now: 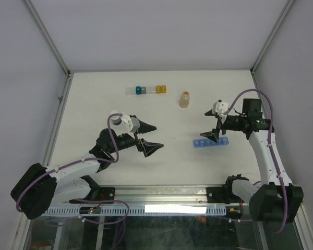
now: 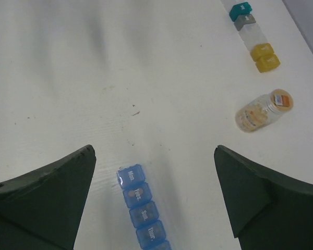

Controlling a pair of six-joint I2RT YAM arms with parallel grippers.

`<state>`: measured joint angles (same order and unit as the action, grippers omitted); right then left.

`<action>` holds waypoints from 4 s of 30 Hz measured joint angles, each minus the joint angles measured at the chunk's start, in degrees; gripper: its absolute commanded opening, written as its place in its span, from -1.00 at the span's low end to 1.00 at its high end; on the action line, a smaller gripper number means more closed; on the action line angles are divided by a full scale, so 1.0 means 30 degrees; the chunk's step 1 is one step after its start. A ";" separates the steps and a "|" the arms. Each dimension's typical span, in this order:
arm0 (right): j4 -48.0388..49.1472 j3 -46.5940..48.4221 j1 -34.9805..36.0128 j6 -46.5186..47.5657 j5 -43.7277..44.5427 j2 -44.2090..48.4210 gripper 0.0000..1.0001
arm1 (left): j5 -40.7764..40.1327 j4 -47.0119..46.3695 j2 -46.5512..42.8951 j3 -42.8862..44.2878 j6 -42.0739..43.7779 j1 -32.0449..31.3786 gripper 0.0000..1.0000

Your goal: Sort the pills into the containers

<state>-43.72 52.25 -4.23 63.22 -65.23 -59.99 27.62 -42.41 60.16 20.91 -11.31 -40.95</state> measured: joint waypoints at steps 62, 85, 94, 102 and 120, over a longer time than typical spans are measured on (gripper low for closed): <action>0.2841 -0.3147 0.6076 0.5275 0.9173 -0.7941 -0.53 | -0.0204 -1.1912 1.6327 0.2339 0.8619 -0.3738 0.92; 1.0047 -0.0882 0.7832 -1.3930 0.9923 -0.7898 -0.90 | -0.5952 -1.3806 1.6043 0.1304 -0.3891 -0.2739 0.57; 1.1570 -0.0874 0.8910 -1.7005 1.2072 -0.7898 -0.95 | -0.9275 -1.3806 1.6320 0.1144 -0.8225 -0.4393 0.48; 1.1890 -0.0874 0.9267 -1.7843 1.2692 -0.7898 -0.96 | -1.1409 -1.3712 1.7719 0.2667 -1.0054 -0.4998 0.39; 1.2269 -0.0874 0.9566 -1.8790 1.3216 -0.7898 -0.97 | -1.3566 -1.2502 1.9577 0.5814 -1.2590 -0.5377 0.12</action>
<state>-6.92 49.63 24.47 6.85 -25.58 -83.68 -13.08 -79.92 118.89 38.35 -49.08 -57.08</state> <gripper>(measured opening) 0.456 0.578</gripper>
